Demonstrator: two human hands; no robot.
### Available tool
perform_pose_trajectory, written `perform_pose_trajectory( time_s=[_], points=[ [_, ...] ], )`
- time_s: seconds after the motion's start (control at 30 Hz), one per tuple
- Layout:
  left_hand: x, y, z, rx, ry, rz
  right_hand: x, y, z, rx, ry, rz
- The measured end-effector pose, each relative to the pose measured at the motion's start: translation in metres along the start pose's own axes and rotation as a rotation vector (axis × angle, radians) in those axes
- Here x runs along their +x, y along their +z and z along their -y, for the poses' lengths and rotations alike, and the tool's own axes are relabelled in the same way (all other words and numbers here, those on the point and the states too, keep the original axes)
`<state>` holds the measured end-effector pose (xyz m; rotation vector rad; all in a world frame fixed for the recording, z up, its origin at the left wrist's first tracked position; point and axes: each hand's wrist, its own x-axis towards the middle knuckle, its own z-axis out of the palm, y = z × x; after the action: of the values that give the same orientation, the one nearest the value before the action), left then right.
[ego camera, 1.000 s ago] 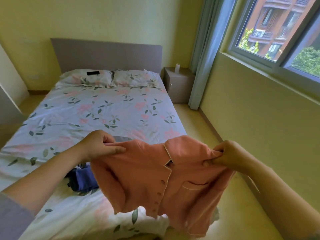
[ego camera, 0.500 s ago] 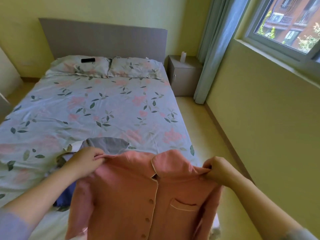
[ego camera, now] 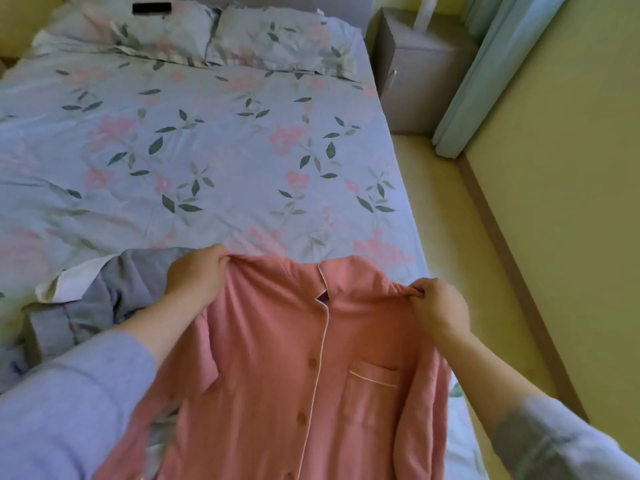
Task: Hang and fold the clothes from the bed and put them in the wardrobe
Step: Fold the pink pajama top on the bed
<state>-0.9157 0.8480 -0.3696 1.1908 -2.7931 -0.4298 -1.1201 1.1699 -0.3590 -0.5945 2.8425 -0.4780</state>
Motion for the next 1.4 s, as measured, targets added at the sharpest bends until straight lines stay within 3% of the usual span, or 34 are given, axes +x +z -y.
perform_pose_trajectory(
  time_s=[0.17,0.3,0.47,0.73,0.9,1.0,1.23,1.4],
  points=[
    [0.066,0.081,-0.002,0.126,0.079,0.038,0.058,0.081,-0.016,-0.032,0.155,-0.121],
    [0.059,0.154,0.016,0.064,0.055,0.123,0.055,0.154,-0.02,0.018,0.191,-0.021],
    [-0.01,0.205,0.051,-0.135,0.068,0.222,-0.004,0.228,-0.013,0.113,0.131,0.172],
    [-0.104,0.21,0.128,-0.07,-0.117,0.39,-0.07,0.287,0.037,0.21,0.089,0.354],
    [-0.116,0.204,0.151,0.066,-0.211,0.338,-0.093,0.307,0.058,0.207,0.038,0.392],
    [-0.106,0.203,0.163,0.023,-0.222,0.26,-0.087,0.315,0.075,0.252,-0.002,0.389],
    [-0.091,0.206,0.176,0.006,-0.297,0.291,-0.04,0.331,0.142,0.261,-0.198,0.371],
    [-0.101,0.201,0.211,-0.006,-0.408,0.253,-0.004,0.35,0.198,0.118,-0.388,0.43]
  ],
)
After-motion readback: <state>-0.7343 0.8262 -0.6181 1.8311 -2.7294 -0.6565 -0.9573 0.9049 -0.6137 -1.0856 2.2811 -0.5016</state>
